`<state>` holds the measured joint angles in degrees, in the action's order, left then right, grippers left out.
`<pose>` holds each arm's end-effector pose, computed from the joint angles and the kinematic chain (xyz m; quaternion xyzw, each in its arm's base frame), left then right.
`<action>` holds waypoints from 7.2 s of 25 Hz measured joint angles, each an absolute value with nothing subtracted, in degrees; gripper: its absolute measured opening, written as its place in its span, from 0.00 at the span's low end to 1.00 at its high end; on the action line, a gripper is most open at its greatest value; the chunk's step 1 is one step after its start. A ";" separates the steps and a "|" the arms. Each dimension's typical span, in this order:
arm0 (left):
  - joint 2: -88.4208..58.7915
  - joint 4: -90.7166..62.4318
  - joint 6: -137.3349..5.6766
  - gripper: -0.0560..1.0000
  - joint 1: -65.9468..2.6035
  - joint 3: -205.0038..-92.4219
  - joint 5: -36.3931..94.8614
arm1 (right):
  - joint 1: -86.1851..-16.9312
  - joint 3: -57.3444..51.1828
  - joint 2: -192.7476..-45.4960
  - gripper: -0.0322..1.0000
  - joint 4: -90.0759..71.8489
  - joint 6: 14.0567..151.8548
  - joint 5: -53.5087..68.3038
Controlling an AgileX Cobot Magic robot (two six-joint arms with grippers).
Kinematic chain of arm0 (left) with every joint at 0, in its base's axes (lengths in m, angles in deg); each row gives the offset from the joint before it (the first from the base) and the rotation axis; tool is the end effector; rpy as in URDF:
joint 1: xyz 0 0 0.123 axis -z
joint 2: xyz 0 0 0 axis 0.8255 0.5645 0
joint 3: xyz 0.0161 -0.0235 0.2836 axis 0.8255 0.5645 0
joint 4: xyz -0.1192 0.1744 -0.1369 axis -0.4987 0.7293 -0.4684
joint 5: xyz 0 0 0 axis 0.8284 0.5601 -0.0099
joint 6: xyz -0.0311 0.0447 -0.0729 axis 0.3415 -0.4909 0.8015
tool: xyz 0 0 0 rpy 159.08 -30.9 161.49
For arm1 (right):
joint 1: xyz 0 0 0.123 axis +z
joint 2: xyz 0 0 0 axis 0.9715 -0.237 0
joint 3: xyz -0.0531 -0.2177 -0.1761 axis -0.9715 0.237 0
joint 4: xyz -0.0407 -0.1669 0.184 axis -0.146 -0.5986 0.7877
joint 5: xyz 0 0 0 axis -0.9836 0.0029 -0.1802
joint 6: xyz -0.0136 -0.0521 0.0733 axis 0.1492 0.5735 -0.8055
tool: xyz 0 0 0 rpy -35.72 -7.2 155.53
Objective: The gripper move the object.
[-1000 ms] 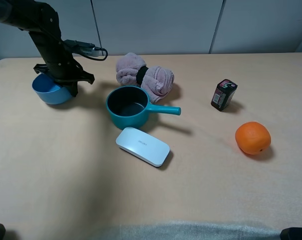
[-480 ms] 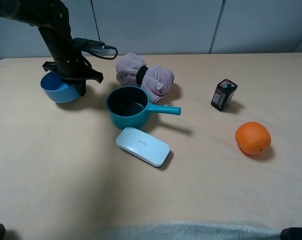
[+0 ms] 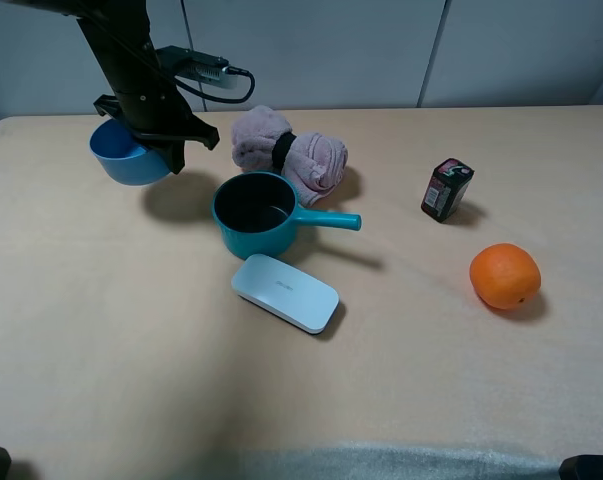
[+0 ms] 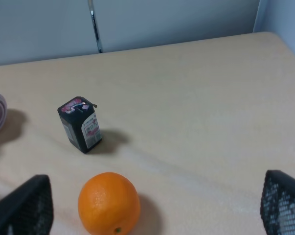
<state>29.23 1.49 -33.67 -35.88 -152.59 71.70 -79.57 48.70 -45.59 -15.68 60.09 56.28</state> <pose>0.3936 -0.1387 0.1675 0.1970 0.9716 -0.0053 0.1307 -0.0033 0.0020 0.2799 0.0239 0.8397 -0.0040 0.5424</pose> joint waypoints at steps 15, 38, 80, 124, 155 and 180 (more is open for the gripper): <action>24.24 2.92 -35.29 0.10 -27.22 -152.70 75.27 | -79.57 48.70 -45.59 0.68 -15.68 60.09 56.28; 23.97 2.71 -35.47 0.10 -10.77 -163.92 78.30 | -79.57 48.70 -45.59 0.68 -15.68 60.09 56.28; 38.56 -0.64 -39.32 0.10 11.96 -170.56 80.63 | -79.57 48.70 -45.59 0.68 -15.68 60.09 56.28; 46.88 -0.64 -41.94 0.10 12.03 -174.60 77.66 | -79.57 48.70 -45.59 0.68 -15.68 60.09 56.28; 46.88 -0.64 -40.41 0.73 12.03 -174.78 77.24 | -79.57 48.70 -45.59 0.68 -15.68 60.09 56.28; 44.08 -0.64 -38.94 0.78 12.03 -176.18 82.51 | -79.57 48.70 -45.59 0.68 -15.68 60.09 56.28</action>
<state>44.08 -0.64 -38.94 12.03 -176.18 82.51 -79.57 48.70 -45.59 -15.68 60.09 56.28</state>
